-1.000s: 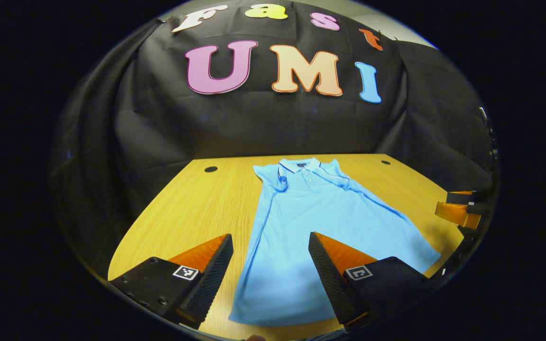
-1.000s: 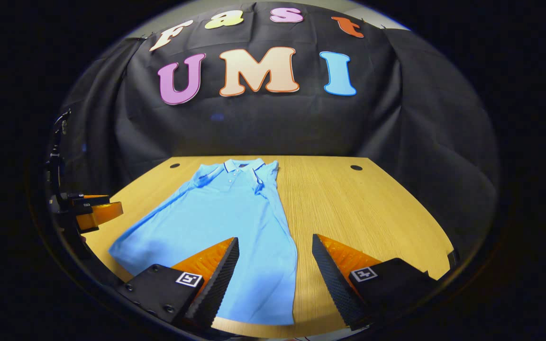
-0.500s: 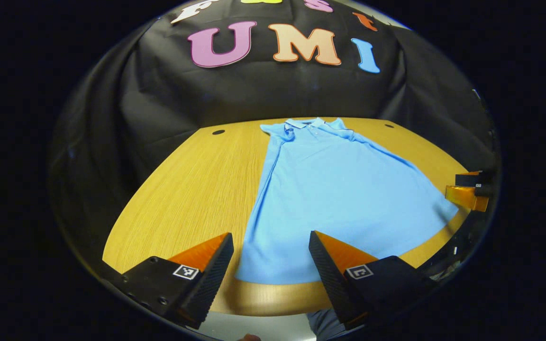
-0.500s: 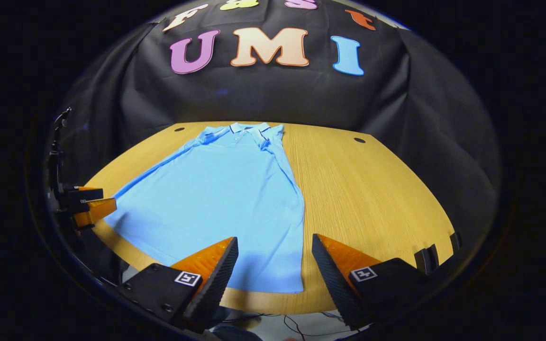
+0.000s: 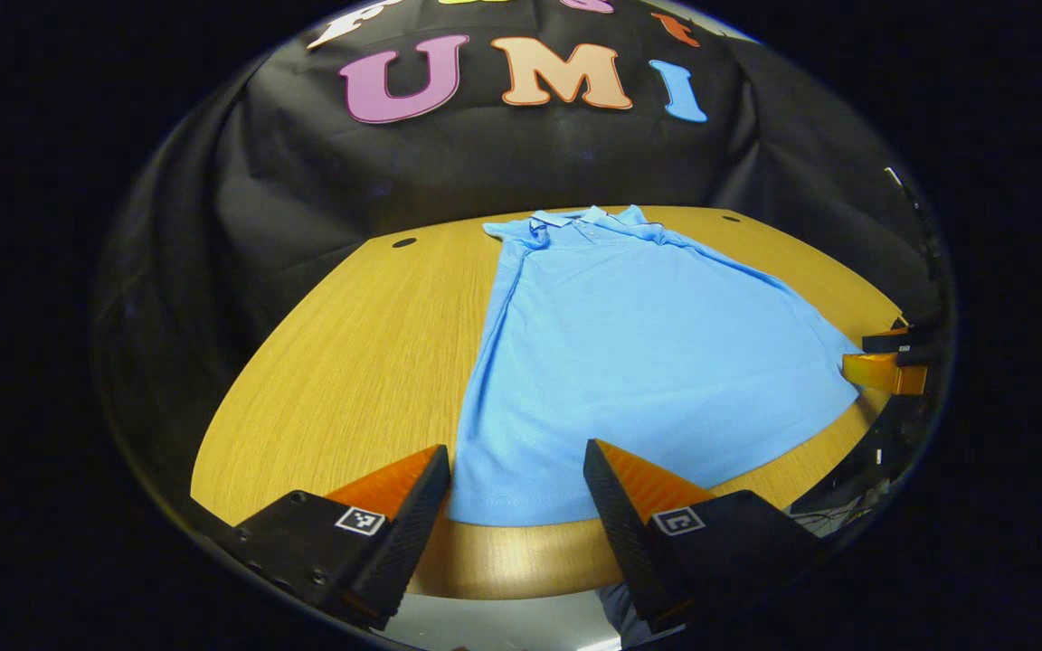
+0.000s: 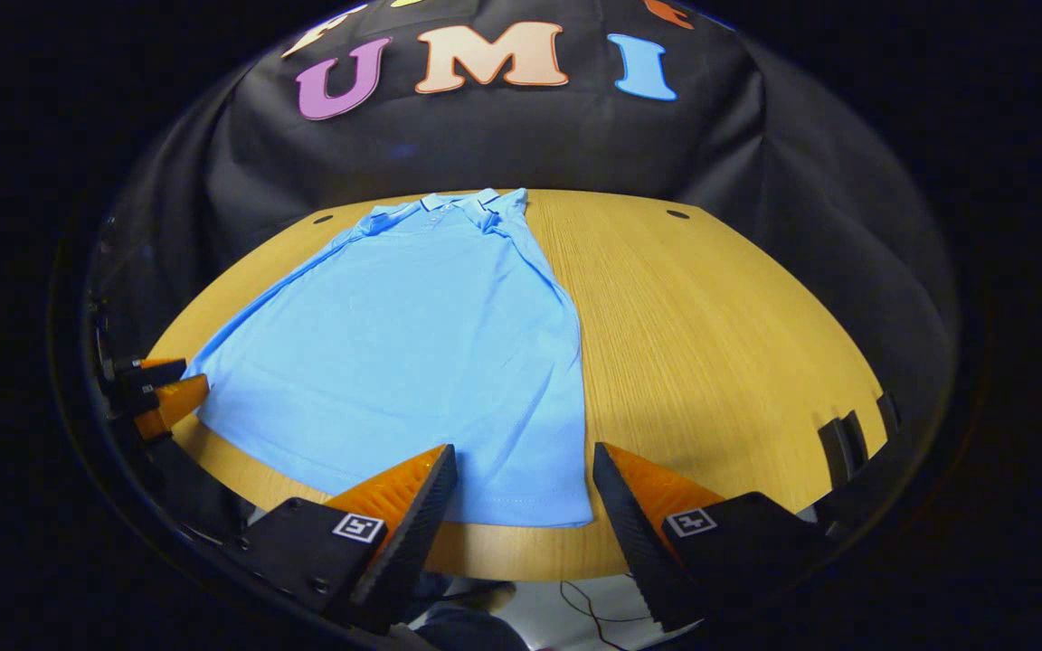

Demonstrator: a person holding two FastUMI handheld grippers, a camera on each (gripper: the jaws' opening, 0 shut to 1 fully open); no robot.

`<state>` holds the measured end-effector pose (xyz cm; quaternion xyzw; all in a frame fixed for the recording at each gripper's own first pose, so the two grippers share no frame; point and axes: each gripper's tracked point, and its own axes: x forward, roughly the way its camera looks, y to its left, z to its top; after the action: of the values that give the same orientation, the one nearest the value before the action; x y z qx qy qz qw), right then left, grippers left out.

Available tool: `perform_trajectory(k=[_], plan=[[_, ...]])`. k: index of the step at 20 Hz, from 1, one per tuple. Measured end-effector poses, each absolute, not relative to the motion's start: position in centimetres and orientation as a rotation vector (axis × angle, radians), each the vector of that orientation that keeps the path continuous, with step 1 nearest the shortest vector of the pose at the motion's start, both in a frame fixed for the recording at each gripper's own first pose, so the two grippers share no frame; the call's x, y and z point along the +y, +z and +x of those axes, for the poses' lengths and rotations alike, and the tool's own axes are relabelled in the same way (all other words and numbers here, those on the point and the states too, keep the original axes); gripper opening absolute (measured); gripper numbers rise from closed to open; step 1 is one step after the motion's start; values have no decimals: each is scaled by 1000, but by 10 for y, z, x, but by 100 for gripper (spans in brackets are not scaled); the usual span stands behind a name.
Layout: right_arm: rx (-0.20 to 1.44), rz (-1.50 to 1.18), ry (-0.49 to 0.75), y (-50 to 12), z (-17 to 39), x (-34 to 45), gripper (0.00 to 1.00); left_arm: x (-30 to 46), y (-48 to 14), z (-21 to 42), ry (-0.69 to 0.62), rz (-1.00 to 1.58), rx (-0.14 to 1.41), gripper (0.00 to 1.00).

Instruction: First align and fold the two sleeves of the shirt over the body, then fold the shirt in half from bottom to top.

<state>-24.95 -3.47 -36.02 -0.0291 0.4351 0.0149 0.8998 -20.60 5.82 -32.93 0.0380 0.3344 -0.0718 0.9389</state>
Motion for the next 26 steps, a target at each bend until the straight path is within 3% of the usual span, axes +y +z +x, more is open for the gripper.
perform_trajectory(k=[1, 2, 3, 4, 5, 6, 7, 8, 9, 10, 15, 26], plan=[[897, -57, 37, -361, -247, -33, 96, 52, -330, -205, -150, 45, 674, 88], [905, -65, 65, -362, -249, -27, 96, 46, -333, -206, -146, 4, 674, 78], [905, -70, 87, -360, -248, -19, 85, 44, -331, -204, -127, -24, 667, 71], [912, -64, 98, -361, -247, -13, 62, 43, -333, -206, -111, -32, 682, 54], [914, -46, 97, -362, -246, -12, 51, 41, -333, -206, -113, -23, 696, 55], [922, -26, 84, -364, -246, -11, 18, 30, -333, -206, -162, -35, 708, 55], [939, -12, 91, -364, -247, -8, 9, 23, -332, -207, -185, -47, 717, 48], [945, -6, 98, -365, -245, -6, 8, 25, -332, -205, -166, -63, 726, 6], [955, 10, 95, -364, -244, -8, 8, 26, -333, -204, -148, -72, 740, 2], [962, 17, 94, -363, -243, -7, 3, 25, -333, -203, -139, -75, 759, 0], [969, 77, 97, -346, -231, -5, 3, 33, -328, -202, -126, -25, 836, 0], [769, 86, 173, -268, -128, 26, 3, 30, -260, -125, -137, -161, 731, 0]])
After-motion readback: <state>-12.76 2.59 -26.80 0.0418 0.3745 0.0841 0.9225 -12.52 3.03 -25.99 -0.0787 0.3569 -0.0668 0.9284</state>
